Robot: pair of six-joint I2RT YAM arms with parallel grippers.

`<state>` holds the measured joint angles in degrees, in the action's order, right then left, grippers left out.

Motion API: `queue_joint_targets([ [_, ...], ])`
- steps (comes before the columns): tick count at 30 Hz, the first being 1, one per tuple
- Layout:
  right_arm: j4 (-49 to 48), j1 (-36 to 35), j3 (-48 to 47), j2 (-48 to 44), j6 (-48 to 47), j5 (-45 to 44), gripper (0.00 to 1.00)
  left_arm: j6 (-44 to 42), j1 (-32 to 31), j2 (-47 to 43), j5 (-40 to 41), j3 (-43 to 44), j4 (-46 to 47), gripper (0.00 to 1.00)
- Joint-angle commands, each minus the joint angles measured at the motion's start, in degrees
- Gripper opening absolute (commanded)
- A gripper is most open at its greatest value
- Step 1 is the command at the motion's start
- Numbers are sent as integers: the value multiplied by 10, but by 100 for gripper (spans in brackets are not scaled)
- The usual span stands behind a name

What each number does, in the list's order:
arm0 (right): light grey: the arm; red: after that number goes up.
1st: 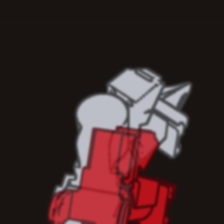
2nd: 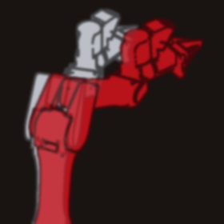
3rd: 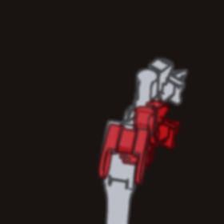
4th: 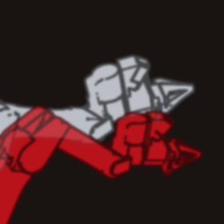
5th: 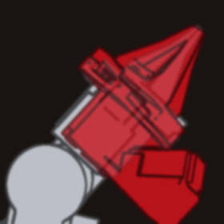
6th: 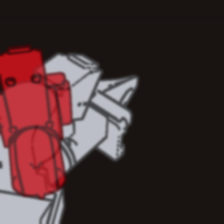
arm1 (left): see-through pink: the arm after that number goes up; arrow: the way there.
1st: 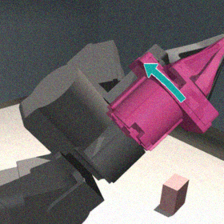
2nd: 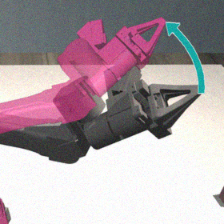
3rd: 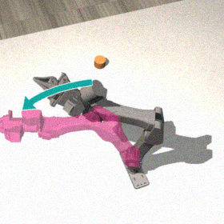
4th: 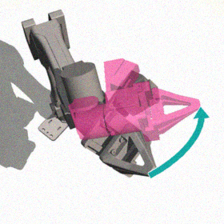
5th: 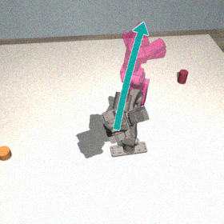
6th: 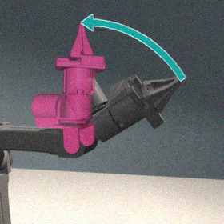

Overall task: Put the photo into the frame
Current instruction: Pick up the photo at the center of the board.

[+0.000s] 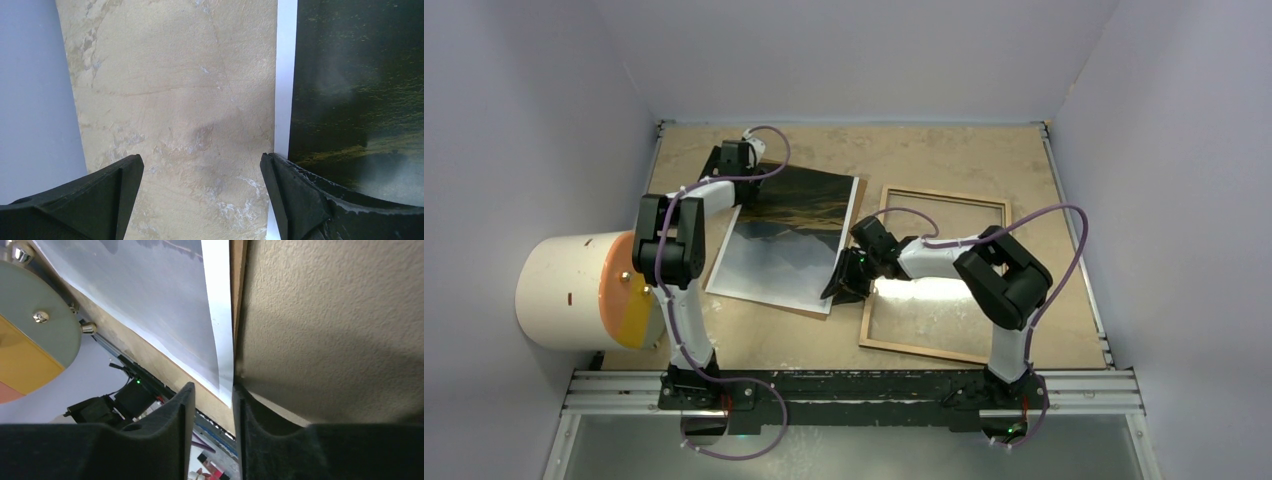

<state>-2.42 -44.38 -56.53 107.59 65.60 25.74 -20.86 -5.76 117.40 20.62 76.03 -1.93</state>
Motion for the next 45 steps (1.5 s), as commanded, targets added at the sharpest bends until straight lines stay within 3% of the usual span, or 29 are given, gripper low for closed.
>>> queue_joint_targets([
  [1, -6, -4, -4, 1, 11, 8, 32, -5, -12, 21, -27, -33, -82, 97],
  [6, 12, -4, -6, -13, 3, -5, 12, -7, -12, 20, -26, -35, -79, 97],
  [15, 12, -4, -12, -38, 6, -6, 6, -9, -13, 19, -26, -39, -76, 97],
  [19, -22, -4, -12, -37, 20, 10, 8, -10, -13, 16, -26, -40, -76, 97],
  [25, -97, -3, 16, -37, 60, 19, 25, -11, -13, 12, -29, -40, -78, 97],
  [29, -138, -2, 38, -33, 84, 15, 32, -11, -13, 10, -31, -40, -81, 97],
  [45, -205, -1, 105, -48, 160, -9, 31, -10, -13, 5, -37, -38, -85, 97],
])
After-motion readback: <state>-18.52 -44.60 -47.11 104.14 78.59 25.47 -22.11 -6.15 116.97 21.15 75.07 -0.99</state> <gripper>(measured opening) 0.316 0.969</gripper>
